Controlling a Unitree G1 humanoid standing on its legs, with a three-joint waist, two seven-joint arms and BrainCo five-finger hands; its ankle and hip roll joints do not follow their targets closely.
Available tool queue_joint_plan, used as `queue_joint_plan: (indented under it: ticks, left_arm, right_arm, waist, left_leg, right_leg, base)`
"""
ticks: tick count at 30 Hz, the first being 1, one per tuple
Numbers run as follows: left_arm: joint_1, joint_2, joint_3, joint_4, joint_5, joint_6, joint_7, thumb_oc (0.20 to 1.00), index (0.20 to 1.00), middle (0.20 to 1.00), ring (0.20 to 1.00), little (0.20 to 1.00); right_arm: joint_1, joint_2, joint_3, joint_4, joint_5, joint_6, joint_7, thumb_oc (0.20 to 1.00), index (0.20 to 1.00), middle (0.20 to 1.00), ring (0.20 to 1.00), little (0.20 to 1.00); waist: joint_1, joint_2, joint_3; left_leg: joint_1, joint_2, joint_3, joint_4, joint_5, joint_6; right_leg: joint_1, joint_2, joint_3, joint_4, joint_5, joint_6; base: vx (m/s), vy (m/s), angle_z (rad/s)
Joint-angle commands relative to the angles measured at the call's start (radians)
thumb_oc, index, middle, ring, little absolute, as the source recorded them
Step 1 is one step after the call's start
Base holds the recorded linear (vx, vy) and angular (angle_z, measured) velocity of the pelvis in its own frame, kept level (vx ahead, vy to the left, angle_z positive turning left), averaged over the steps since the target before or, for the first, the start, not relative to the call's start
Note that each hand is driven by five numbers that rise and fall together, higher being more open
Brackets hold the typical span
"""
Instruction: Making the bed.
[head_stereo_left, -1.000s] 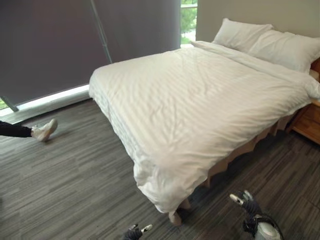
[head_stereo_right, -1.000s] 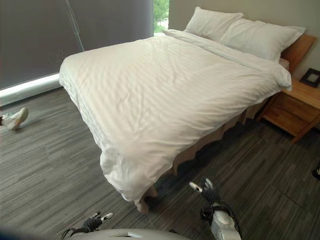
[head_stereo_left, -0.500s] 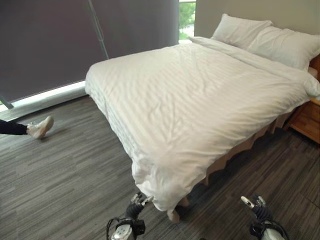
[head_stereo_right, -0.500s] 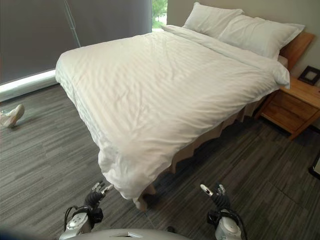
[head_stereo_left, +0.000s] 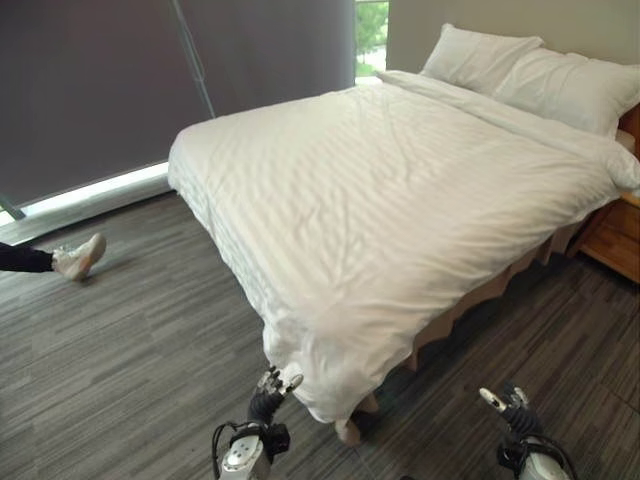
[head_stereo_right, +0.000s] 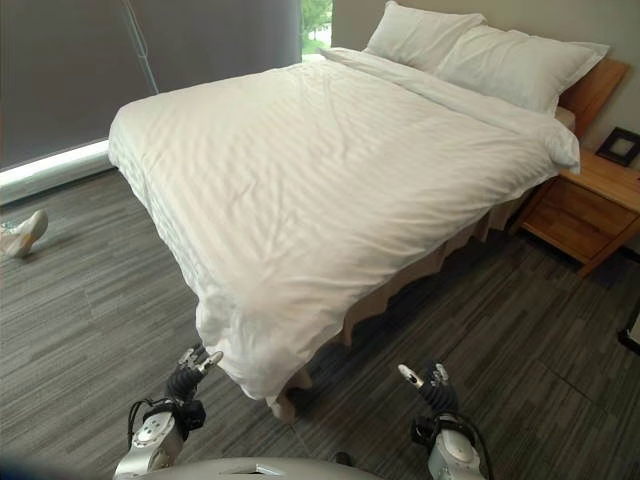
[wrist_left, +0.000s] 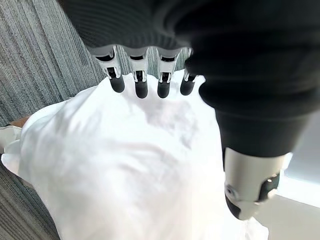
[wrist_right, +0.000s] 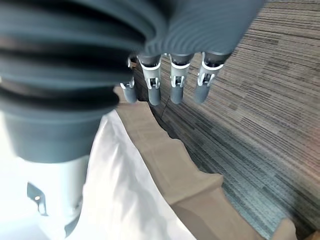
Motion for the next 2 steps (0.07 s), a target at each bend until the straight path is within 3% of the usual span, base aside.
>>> queue_joint_plan:
  ticks: [1, 2]
  left_arm:
    - [-0.051, 0.015, 0.019, -0.014, 0.011, -0.035, 0.008, 1.0, 1.0, 1.0, 1.0, 1.0]
    - [-0.053, 0.018, 0.019, -0.027, 0.015, -0.034, 0.012, 1.0, 1.0, 1.0, 1.0, 1.0]
  right_arm:
    - [-0.034, -0.018, -0.015, -0.03, -0.025, -0.029, -0.004, 1.0, 1.0, 1.0, 1.0, 1.0]
    - [-0.037, -0.02, -0.018, -0.027, -0.023, -0.03, -0.006, 1.0, 1.0, 1.0, 1.0, 1.0]
  waist:
    - [-0.005, 0.008, -0.011]
    - [-0.005, 0.009, -0.011]
  left_leg:
    - [0.032, -0.026, -0.032, 0.012, -0.041, 0.017]
    - [0.032, -0.026, -0.033, 0.012, -0.042, 0.018]
  right_leg:
    - [0.069, 0.002, 0.001, 0.078, -0.116, 0.025]
    - [0.069, 0.002, 0.001, 0.079, -0.115, 0.025]
  base:
    - [0.0, 0.0, 0.0]
    - [0.0, 0.0, 0.0]
